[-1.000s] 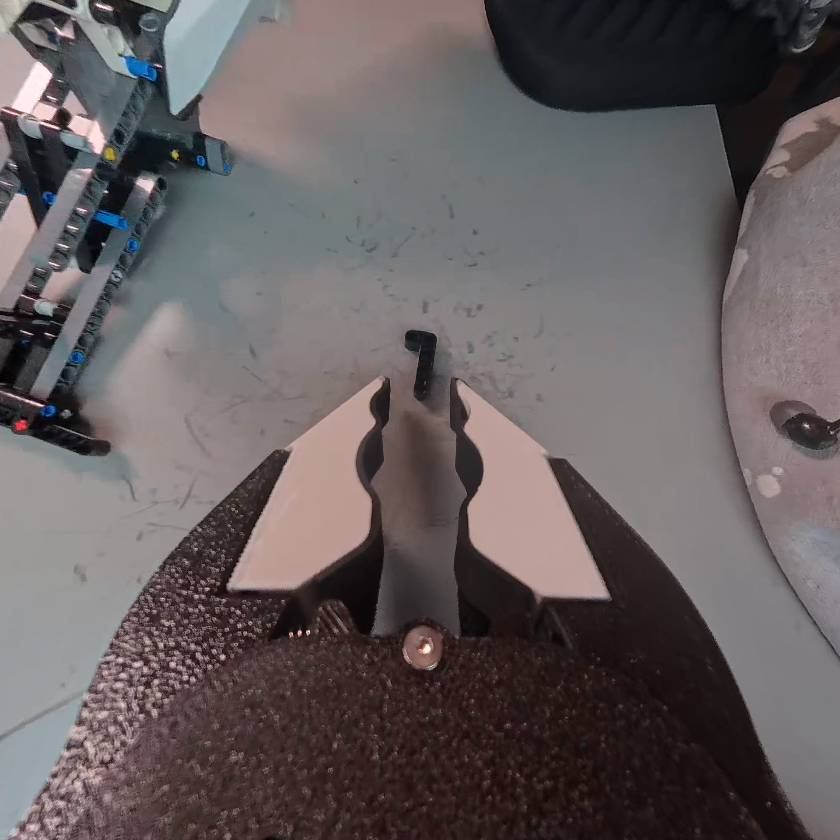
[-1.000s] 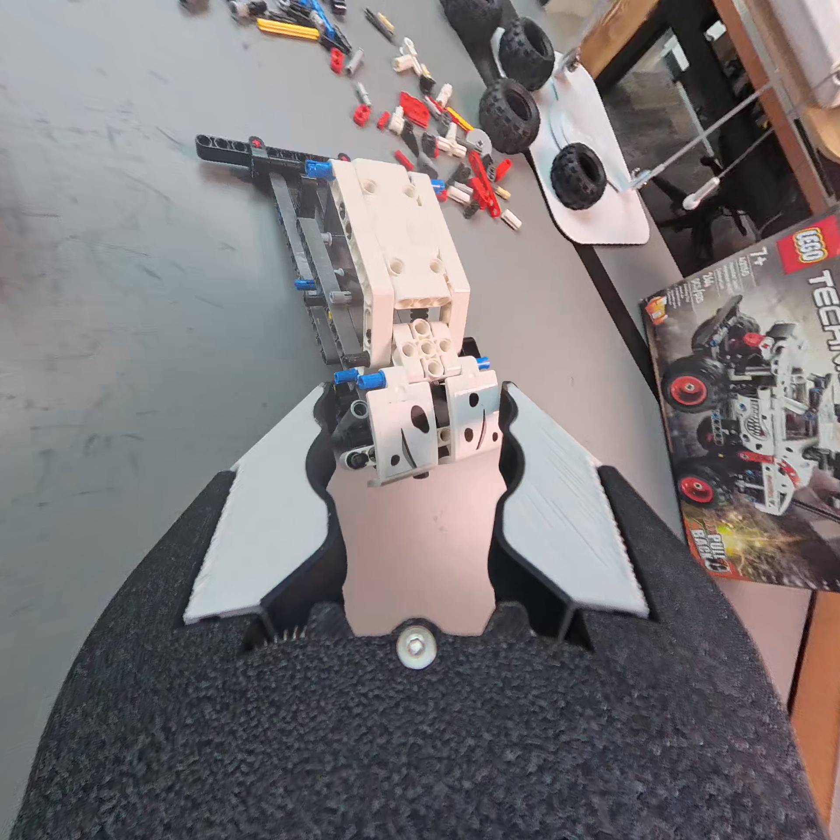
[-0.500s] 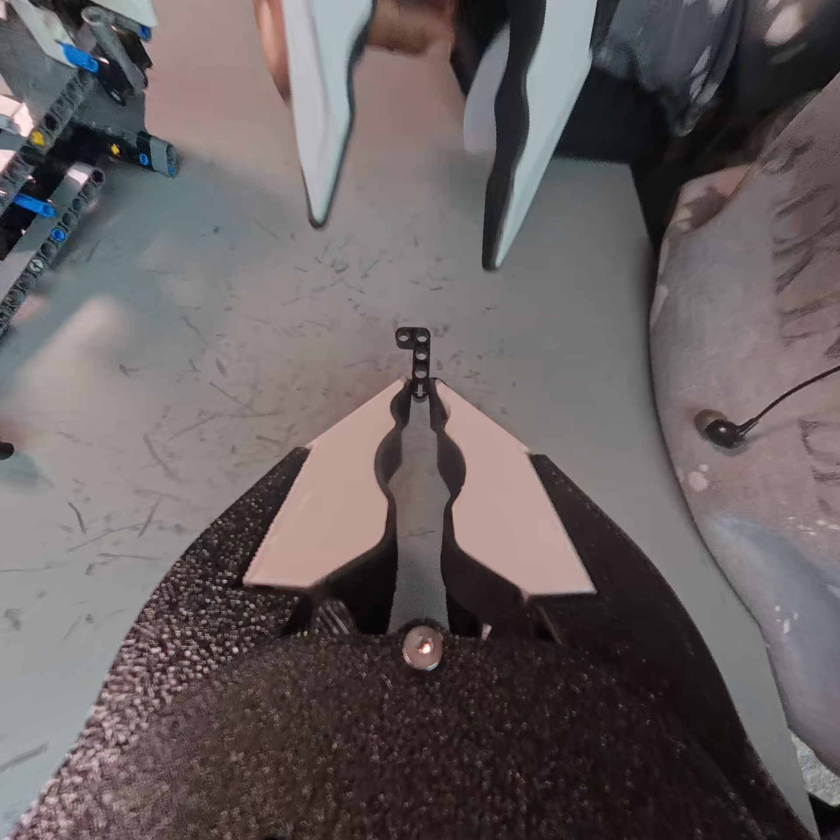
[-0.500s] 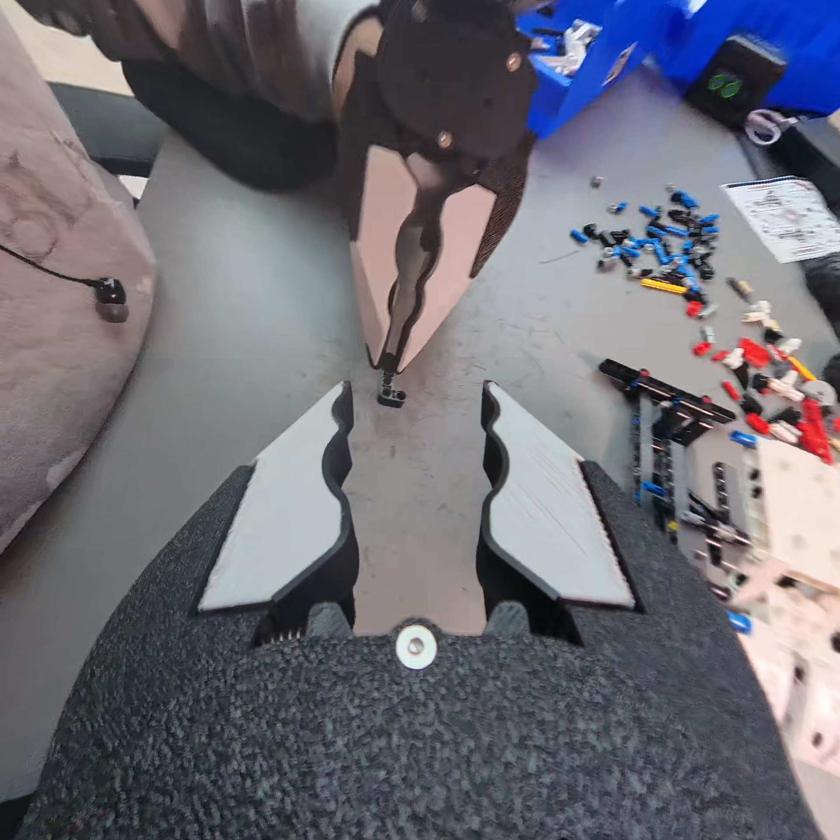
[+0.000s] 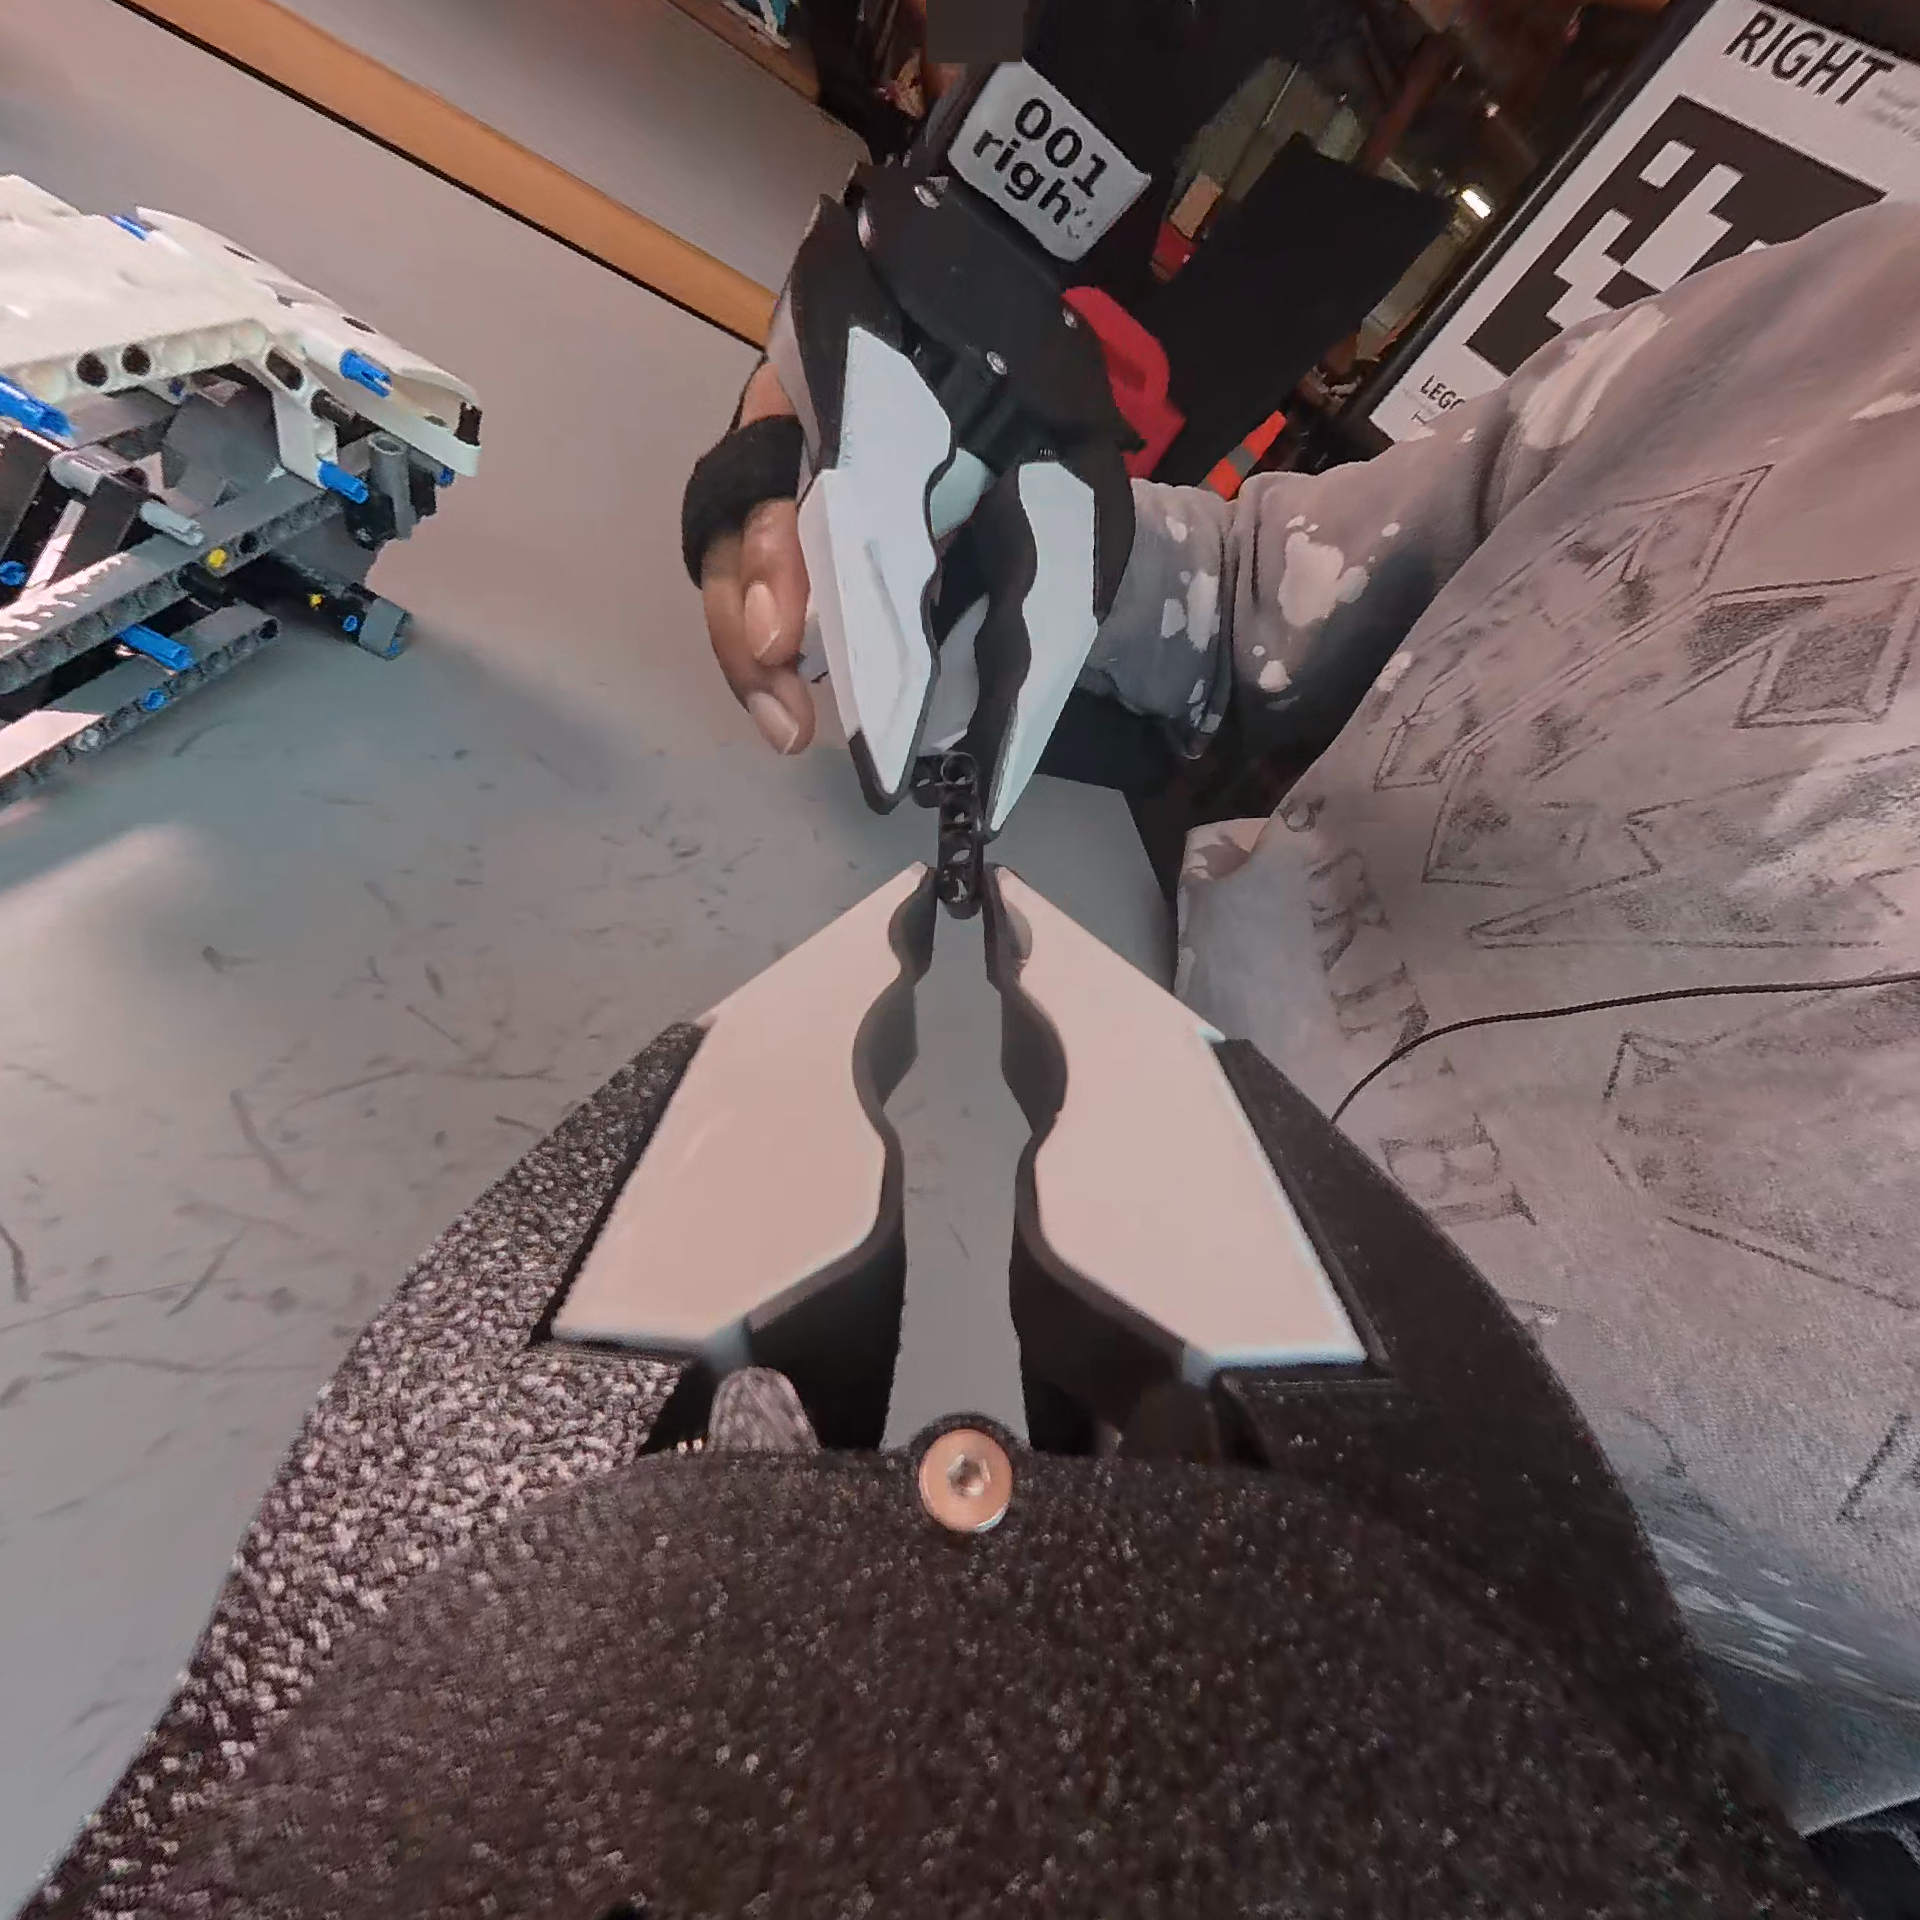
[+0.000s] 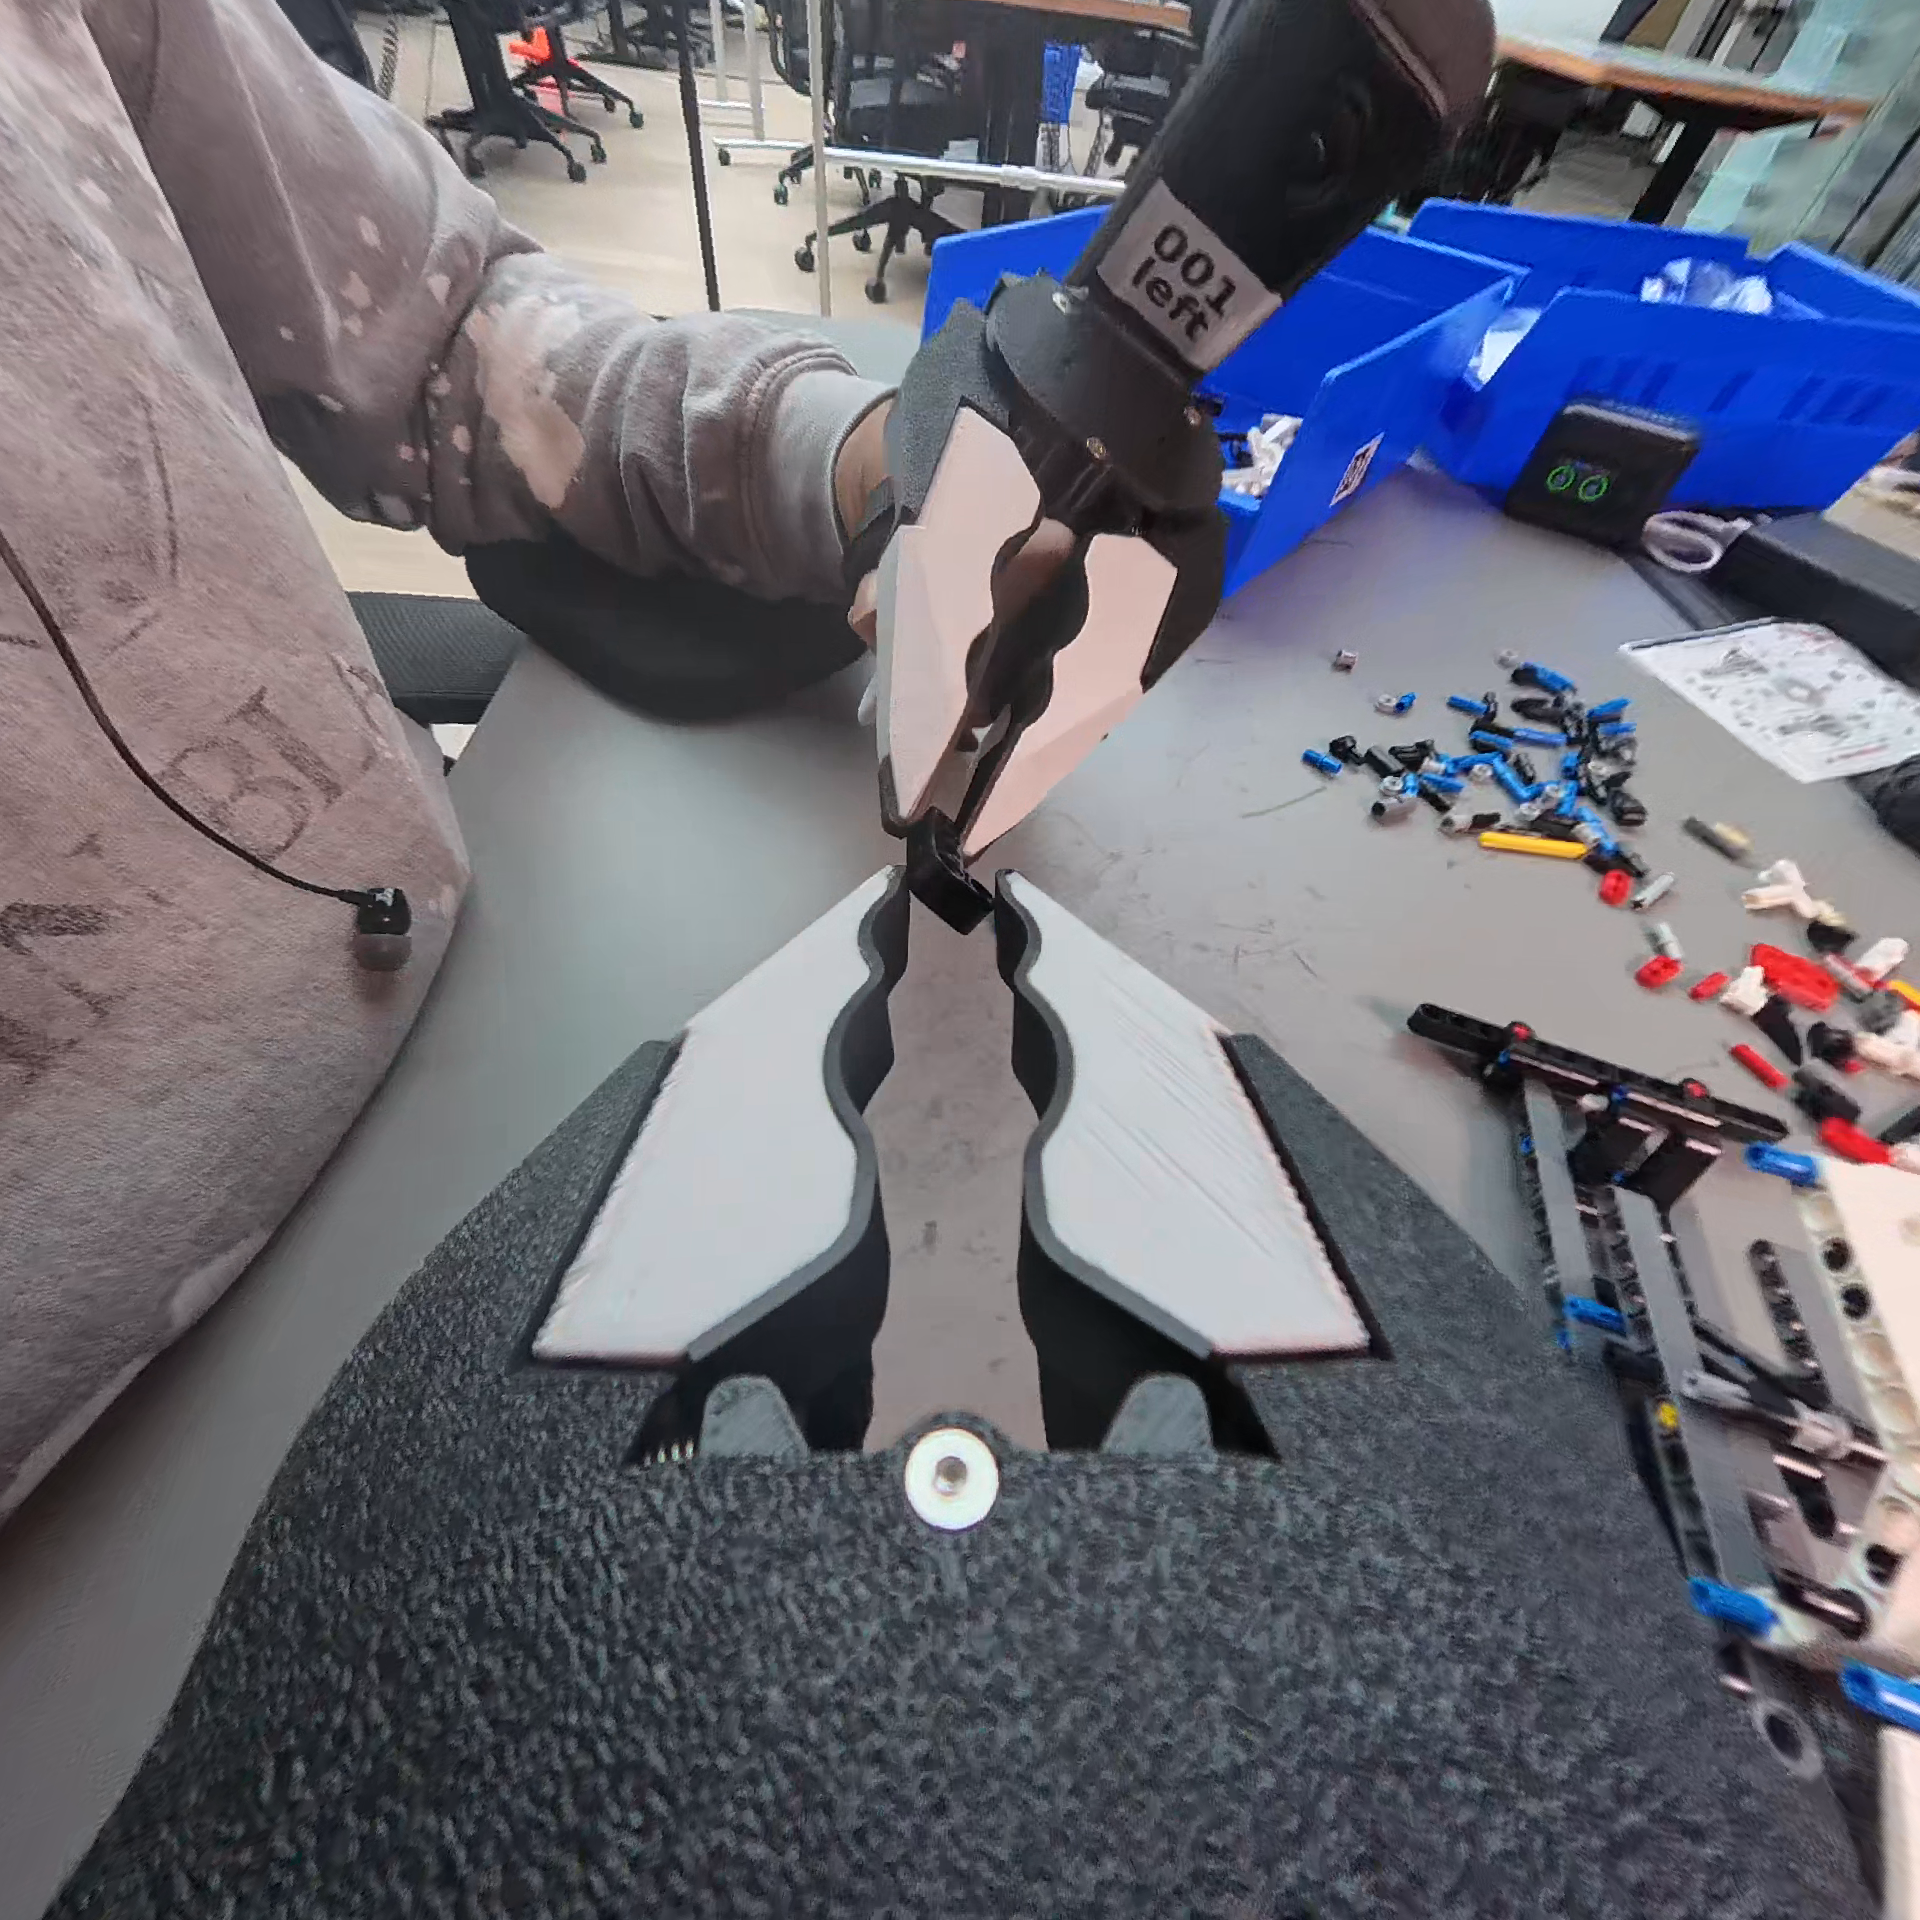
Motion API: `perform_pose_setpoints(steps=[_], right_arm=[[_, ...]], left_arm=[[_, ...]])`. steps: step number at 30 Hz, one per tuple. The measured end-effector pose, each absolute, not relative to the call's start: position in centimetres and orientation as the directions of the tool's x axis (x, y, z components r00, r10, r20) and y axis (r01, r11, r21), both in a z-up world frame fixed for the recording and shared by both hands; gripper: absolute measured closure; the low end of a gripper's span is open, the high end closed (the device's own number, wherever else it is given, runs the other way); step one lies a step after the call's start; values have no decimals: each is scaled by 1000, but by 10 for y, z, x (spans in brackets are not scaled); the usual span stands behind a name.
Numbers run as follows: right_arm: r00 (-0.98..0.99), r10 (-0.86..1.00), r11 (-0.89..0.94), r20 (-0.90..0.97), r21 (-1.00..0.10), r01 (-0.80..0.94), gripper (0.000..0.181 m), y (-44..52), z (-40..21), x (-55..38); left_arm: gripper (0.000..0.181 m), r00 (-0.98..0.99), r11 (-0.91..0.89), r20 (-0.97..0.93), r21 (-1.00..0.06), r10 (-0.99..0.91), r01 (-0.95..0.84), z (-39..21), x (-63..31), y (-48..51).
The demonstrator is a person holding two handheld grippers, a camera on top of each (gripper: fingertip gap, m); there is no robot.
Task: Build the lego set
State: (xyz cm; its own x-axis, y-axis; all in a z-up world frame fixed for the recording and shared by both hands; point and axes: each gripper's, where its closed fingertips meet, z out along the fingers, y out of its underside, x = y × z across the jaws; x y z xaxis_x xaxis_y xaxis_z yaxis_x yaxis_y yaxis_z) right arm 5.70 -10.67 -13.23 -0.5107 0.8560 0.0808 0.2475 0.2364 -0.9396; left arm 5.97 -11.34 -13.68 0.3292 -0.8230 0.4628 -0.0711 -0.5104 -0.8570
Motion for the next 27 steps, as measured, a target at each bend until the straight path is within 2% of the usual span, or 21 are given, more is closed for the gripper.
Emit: perform_pose_setpoints(steps=[4,8,12,17,21,23,25,27], right_arm=[[-499,852,96,-160,-889,449,166,-101,-152,61],[-473,808,49,-351,-760,648,166,-103,-177,70],[-490,732,172,-474,-566,806,166,-112,-194,84],[-477,668,367,-571,-306,879,166,-114,-201,84],[-416,678,437,-606,-123,891,164,-111,-219,72],[-423,665,480,-615,-82,873,164,-111,-220,70],[-450,677,483,-582,-111,869,164,-110,-220,61],[-456,683,457,-570,-153,876,155,-112,-217,56]], left_arm=[[169,436,-471,340,-849,-833,-238,-161,52,-111],[164,488,-430,221,-822,-845,-372,-178,45,-110],[164,473,-419,186,-788,-861,-452,-190,49,-117],[164,428,-390,165,-761,-889,-518,-200,56,-128],[164,415,-363,126,-741,-901,-565,-209,57,-131],[164,426,-352,87,-721,-901,-597,-214,53,-129],[164,434,-347,64,-709,-899,-614,-216,48,-128],[164,436,-349,65,-711,-897,-611,-216,45,-128]])
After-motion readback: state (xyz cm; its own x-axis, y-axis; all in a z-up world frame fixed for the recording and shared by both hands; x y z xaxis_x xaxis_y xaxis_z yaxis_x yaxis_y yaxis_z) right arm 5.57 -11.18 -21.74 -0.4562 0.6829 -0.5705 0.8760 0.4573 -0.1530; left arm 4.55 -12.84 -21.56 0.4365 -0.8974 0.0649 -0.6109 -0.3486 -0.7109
